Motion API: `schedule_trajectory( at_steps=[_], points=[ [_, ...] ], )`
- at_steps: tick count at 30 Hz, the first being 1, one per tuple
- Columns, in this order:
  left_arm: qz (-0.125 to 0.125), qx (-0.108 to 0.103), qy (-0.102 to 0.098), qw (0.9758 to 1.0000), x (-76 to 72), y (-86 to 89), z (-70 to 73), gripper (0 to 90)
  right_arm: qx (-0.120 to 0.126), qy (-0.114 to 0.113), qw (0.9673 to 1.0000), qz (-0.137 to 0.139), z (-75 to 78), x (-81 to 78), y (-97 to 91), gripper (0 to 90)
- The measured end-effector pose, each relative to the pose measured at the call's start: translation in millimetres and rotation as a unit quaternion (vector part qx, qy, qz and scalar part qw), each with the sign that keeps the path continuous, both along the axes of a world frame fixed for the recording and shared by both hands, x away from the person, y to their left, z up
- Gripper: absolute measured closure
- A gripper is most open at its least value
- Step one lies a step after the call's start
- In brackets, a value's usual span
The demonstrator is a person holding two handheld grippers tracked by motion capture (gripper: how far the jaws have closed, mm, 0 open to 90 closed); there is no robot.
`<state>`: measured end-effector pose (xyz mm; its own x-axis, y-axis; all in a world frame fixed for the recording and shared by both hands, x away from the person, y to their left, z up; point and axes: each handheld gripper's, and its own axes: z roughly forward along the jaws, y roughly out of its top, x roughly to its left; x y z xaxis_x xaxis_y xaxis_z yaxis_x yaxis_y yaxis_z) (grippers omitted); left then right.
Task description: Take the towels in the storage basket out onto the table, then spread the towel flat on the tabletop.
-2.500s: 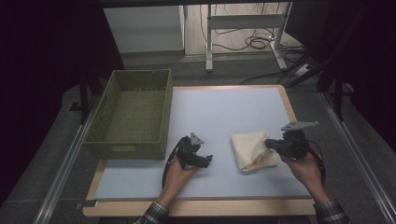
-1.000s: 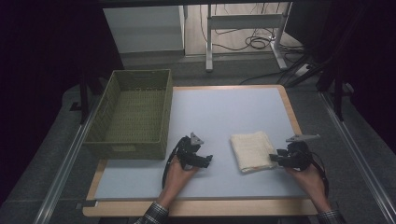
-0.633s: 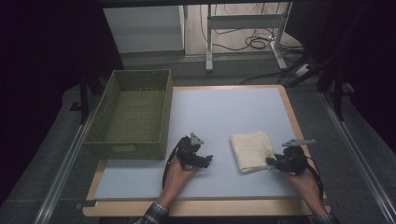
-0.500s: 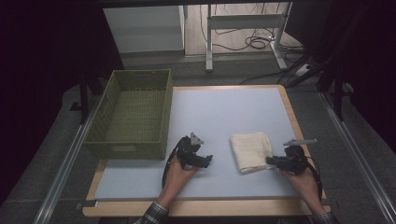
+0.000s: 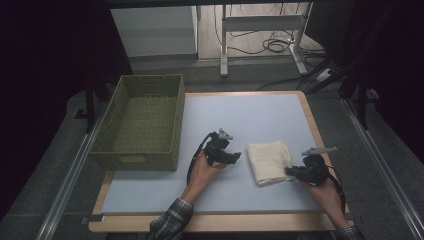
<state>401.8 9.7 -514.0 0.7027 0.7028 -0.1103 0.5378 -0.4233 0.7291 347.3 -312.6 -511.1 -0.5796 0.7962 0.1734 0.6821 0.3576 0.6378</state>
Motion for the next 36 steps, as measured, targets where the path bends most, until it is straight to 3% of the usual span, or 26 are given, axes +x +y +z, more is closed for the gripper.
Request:
schedule_trajectory(
  at_steps=[5, 9, 12, 14, 15, 17, 18, 21, 24, 25, 29, 34, 36],
  points=[
    [-0.01, -0.012, 0.002, 0.9999, 13.9, -20.9, 9.6, 44.5, 0.004, -0.001, 1.0, 0.002, -1.1, 0.4, -1.4, 80.9],
    [-0.015, -0.002, 0.008, 0.9999, 24.8, -39.2, 5.1, 47.4, 0.008, -0.004, 1.0, 0.002, -2.5, -0.1, -2.9, 80.5],
    [-0.013, 0.024, 0.011, 0.9996, 28.1, -46.8, -3.3, 47.3, 0.012, -0.006, 0.9999, 0.004, -3.3, -0.4, -4.2, 80.3],
    [-0.012, 0.053, 0.005, 0.9985, 27.0, -50.4, -8.9, 43.4, 0.016, -0.007, 0.9998, 0.005, -3.9, -0.5, -5.3, 80.2],
    [-0.015, 0.052, 0.004, 0.9985, 26.2, -50.8, -10.6, 43.2, 0.016, -0.007, 0.9998, 0.005, -4.2, -0.6, -5.7, 80.2],
    [-0.007, 0.033, 0.025, 0.9991, 26.6, -49.6, -11.6, 44.7, 0.018, -0.008, 0.9998, 0.006, -4.5, -0.5, -6.1, 80.2],
    [-0.008, 0.036, 0.026, 0.999, 26.1, -49.9, -10.9, 45.2, 0.017, -0.007, 0.9998, 0.006, -4.4, -0.7, -5.8, 80.2],
    [-0.017, 0.032, 0.036, 0.9987, 23.8, -51.2, -9.2, 56.0, 0.008, -0.012, 0.9999, 0.004, -3.7, -1.7, -3.5, 80.6],
    [-0.034, 0.021, 0.049, 0.998, 22.0, -53.0, -8.6, 74.4, 0.009, -0.016, 0.9998, 0.004, -4.0, -3.5, -2.9, 81.6],
    [-0.04, 0.026, 0.046, 0.9978, 20.8, -53.9, -7.9, 79.5, 0.011, -0.017, 0.9998, 0.004, -4.3, -3.9, -3.0, 81.8],
    [-0.044, 0.049, 0.011, 0.9978, 13.9, -58.2, -6.1, 83.6, 0.013, -0.016, 0.9998, 0.003, -3.1, -5.8, -3.4, 82.1],
    [-0.042, 0.034, 0.01, 0.9985, 13.5, -53.0, -3.6, 84.1, 0.024, -0.018, 0.9995, 0.008, 1.4, -8.3, -3.0, 82.2],
    [-0.043, 0.038, 0.007, 0.9983, 14.1, -49.9, -1.2, 84.1, 0.03, -0.018, 0.9993, 0.011, 4.0, -9.0, -2.0, 82.3]
  ],
)
